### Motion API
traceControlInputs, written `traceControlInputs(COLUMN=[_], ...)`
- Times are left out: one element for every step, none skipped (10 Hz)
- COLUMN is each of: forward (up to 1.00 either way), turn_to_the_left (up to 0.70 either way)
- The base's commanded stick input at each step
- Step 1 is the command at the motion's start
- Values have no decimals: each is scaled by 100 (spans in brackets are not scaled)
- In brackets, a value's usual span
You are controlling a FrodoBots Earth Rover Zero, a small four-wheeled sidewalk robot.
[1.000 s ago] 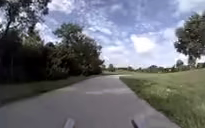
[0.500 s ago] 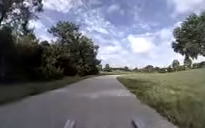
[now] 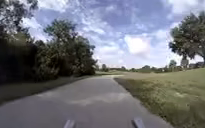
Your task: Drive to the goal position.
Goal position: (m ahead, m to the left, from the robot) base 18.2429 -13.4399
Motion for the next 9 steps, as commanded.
traceControlInputs(forward=[69,69,69,69,69,69,69,69,69], turn_to_the_left=[3,3,3,3,3,3,5,14,22])
